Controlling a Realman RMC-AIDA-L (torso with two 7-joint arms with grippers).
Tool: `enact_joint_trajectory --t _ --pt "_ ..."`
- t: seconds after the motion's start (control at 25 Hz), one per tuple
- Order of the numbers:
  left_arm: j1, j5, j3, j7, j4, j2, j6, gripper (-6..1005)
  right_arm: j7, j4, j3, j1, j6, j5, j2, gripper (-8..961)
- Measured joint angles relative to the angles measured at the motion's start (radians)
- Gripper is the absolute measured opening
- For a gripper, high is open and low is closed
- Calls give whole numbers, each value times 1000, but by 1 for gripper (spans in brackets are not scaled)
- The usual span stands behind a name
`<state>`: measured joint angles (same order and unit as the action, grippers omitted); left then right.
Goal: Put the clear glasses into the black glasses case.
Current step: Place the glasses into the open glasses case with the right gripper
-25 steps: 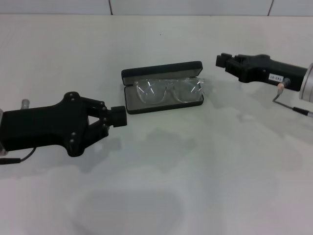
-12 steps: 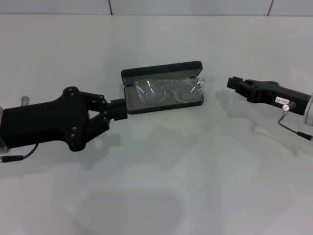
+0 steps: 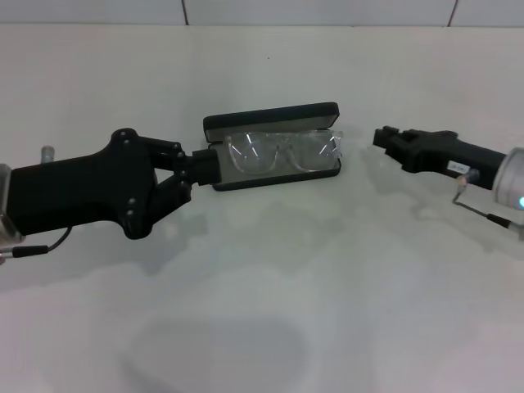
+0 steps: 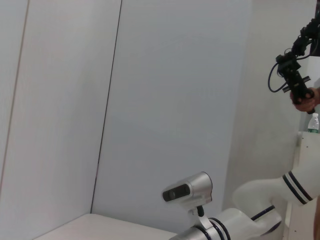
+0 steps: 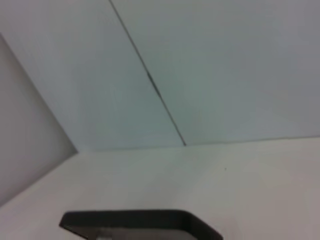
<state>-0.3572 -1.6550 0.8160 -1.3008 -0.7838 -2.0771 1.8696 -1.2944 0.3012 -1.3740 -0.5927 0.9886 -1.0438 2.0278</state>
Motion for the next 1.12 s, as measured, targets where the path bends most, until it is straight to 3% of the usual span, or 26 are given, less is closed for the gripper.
enact_joint_trajectory --t 0.32,0.96,1.12 --pt "-2 0 0 0 0 -4 -20 59 -40 11 -217 -67 -173 148 0 125" --pt "-8 5 0 2 0 -7 -15 59 -75 36 -404 -141 -254 185 0 130" --pt "0 25 2 2 0 -8 -14 59 -73 79 -404 -115 -251 212 0 132"
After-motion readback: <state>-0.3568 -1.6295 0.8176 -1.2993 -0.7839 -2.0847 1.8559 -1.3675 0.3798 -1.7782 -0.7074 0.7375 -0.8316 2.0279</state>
